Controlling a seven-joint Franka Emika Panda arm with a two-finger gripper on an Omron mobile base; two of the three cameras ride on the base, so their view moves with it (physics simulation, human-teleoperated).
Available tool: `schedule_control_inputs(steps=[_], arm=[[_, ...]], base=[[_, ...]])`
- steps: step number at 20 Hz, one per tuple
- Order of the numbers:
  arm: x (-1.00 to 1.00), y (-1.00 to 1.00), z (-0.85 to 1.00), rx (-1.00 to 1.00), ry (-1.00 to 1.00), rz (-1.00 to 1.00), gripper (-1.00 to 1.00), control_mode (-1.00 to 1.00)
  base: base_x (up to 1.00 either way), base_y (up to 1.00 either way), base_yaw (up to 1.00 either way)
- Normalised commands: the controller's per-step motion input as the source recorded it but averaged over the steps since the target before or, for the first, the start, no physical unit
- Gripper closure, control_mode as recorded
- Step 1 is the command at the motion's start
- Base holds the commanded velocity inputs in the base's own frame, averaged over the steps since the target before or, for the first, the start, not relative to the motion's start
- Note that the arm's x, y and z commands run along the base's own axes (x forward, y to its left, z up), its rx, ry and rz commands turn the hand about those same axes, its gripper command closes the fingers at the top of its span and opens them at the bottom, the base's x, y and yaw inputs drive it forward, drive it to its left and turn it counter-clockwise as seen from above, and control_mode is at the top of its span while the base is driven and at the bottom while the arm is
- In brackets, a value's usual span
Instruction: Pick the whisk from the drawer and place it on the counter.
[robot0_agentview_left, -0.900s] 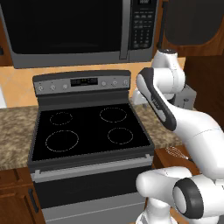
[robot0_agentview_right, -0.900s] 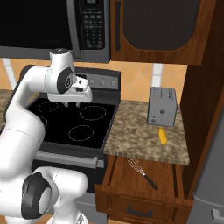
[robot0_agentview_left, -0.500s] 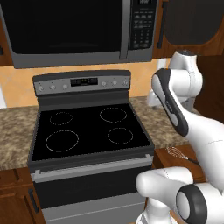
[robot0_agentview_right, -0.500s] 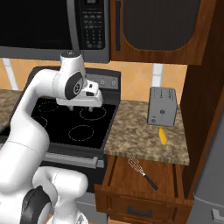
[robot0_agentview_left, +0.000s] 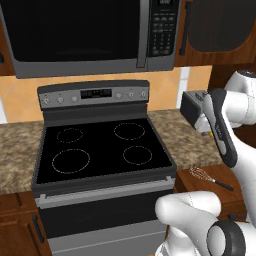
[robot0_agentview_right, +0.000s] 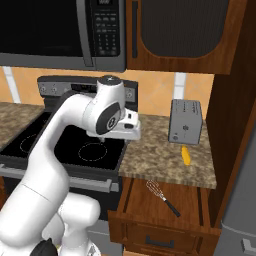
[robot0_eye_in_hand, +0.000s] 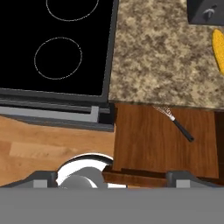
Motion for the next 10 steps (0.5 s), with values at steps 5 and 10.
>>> schedule_control_inputs(steps=[5,10], arm=[[-0.22,-0.55,-0.57,-0.02,0.0,-0.02,-1.0,-1.0],[-0.1,-0.61,-0.86,-0.01,0.0,0.0,-1.0,-1.0]], base=[[0.0,0.0,0.0],[0.0,0.0,0.0]])
